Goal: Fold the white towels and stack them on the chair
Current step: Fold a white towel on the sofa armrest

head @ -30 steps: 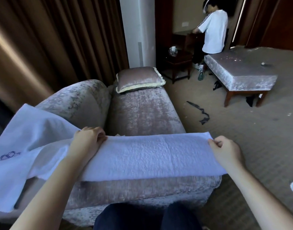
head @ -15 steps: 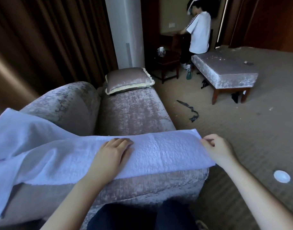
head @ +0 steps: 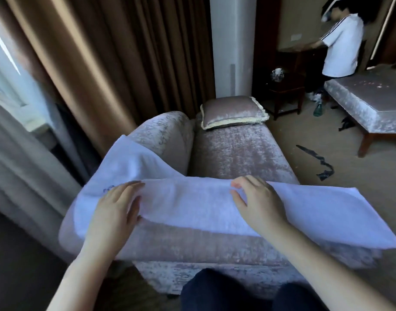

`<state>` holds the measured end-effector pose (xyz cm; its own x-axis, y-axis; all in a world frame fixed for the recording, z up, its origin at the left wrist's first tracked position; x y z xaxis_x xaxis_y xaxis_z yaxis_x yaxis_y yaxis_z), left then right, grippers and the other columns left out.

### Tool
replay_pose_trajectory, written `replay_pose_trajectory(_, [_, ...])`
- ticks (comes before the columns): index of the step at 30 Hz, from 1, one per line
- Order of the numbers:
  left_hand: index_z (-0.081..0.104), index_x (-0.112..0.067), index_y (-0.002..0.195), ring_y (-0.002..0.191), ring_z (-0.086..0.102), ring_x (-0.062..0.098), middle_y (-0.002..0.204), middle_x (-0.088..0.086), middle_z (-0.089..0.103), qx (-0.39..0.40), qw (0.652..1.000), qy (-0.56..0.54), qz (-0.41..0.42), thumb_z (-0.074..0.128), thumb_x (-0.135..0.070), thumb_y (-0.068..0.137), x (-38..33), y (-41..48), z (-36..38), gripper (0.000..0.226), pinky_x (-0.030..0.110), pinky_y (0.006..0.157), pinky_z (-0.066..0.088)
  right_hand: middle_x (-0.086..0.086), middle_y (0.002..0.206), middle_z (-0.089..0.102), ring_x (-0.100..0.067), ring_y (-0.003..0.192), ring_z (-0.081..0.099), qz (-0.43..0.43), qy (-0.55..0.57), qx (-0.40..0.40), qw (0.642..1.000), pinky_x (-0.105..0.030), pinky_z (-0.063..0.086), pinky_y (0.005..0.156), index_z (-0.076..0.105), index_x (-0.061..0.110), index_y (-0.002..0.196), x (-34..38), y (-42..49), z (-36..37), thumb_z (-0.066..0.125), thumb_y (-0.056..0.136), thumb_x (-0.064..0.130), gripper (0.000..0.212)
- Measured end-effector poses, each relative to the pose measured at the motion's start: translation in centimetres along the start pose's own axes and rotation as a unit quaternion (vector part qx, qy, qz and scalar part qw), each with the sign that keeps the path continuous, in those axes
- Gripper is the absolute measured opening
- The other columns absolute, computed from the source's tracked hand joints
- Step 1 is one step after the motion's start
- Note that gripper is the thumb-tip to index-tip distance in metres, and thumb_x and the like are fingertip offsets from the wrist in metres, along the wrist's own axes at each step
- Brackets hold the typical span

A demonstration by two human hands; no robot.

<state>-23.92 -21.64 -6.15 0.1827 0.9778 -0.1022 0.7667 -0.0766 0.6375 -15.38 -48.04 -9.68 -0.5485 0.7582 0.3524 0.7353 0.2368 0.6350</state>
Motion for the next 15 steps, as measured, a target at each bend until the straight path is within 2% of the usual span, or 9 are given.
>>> replay_pose_trajectory(2, [0.065, -0.009, 0.114, 0.103, 0.054, 0.023, 0.115, 0.003, 0.066, -0.042, 0.996, 0.027, -0.072, 0.052, -0.007, 0.090, 4.8, -2.6, -2.8, 0.028, 0.036, 0.084, 0.045, 0.003, 0.086, 0.065, -0.024, 0.082, 0.063, -0.060, 0.030, 0.009, 0.998, -0.034, 0.051, 0.068, 0.066, 0.016, 0.087, 5.3, 1.0, 3.3, 0.064, 0.078, 0.018, 0.010])
replay_pose_trajectory(4, [0.063, -0.011, 0.114, 0.101, 0.055, 0.027, 0.114, 0.004, 0.064, -0.037, 0.987, 0.060, -0.147, 0.063, 0.007, 0.082, 9.6, -5.6, -3.7, 0.037, 0.039, 0.075, 0.048, 0.002, 0.092, 0.063, -0.023, 0.088, 0.060, -0.123, 0.050, 0.022, 0.991, -0.036, 0.047, 0.075, 0.065, 0.017, 0.093, 10.5, 1.6, 6.0, 0.057, 0.078, 0.018, 0.018])
replay_pose_trajectory(5, [0.061, -0.012, 0.114, 0.100, 0.057, 0.031, 0.115, 0.006, 0.063, -0.019, 0.984, 0.079, -0.159, 0.066, 0.010, 0.077, 11.5, -6.9, -3.3, 0.043, 0.042, 0.072, 0.050, 0.002, 0.096, 0.063, -0.022, 0.091, 0.057, -0.155, 0.056, 0.030, 0.986, -0.033, 0.044, 0.079, 0.065, 0.017, 0.098, 12.9, 1.7, 7.2, 0.052, 0.078, 0.018, 0.023])
replay_pose_trajectory(8, [0.058, -0.014, 0.117, 0.100, 0.059, 0.033, 0.121, 0.006, 0.059, 0.032, 0.988, 0.099, -0.117, 0.061, 0.003, 0.076, 14.5, -9.5, -1.4, 0.045, 0.042, 0.073, 0.054, 0.004, 0.111, 0.061, -0.019, 0.099, 0.055, -0.233, 0.063, 0.050, 0.969, -0.029, 0.038, 0.087, 0.061, 0.017, 0.113, 18.2, 1.6, 9.4, 0.041, 0.076, 0.014, 0.041])
replay_pose_trajectory(10, [0.062, -0.013, 0.118, 0.102, 0.057, 0.028, 0.124, 0.003, 0.057, 0.021, 0.991, 0.076, -0.112, 0.049, -0.011, 0.083, 15.1, -10.1, -1.3, 0.038, 0.040, 0.080, 0.054, 0.004, 0.117, 0.060, -0.019, 0.104, 0.055, -0.265, 0.067, 0.046, 0.961, -0.030, 0.038, 0.089, 0.056, 0.019, 0.119, 19.9, 1.6, 9.9, 0.040, 0.075, 0.013, 0.047])
replay_pose_trajectory(13, [0.068, -0.016, 0.115, 0.106, 0.054, 0.018, 0.124, -0.004, 0.058, -0.008, 0.992, 0.036, -0.120, 0.043, -0.025, 0.089, 15.6, -10.2, -1.9, 0.038, 0.025, 0.089, 0.046, 0.002, 0.114, 0.061, -0.020, 0.099, 0.056, -0.288, 0.091, 0.003, 0.953, -0.034, 0.044, 0.085, 0.056, 0.019, 0.119, 21.2, 1.6, 9.1, 0.047, 0.077, 0.005, 0.046])
replay_pose_trajectory(15, [0.070, -0.017, 0.111, 0.106, 0.052, 0.015, 0.122, -0.005, 0.059, -0.032, 0.993, 0.020, -0.112, 0.046, -0.025, 0.090, 15.9, -9.6, -2.2, 0.033, 0.023, 0.091, 0.043, 0.000, 0.113, 0.059, -0.022, 0.093, 0.055, -0.302, 0.079, -0.039, 0.949, -0.036, 0.046, 0.080, 0.056, 0.020, 0.119, 22.1, 1.4, 8.5, 0.058, 0.078, 0.002, 0.045])
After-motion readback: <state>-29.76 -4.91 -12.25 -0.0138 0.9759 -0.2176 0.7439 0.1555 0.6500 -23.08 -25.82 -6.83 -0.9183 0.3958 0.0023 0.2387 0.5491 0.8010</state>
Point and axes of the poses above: each hand's wrist, its own y-axis towards the middle knuckle, its own z-axis out of the palm, x = y × z, the point moved 10 cm from there along y, towards the middle knuckle
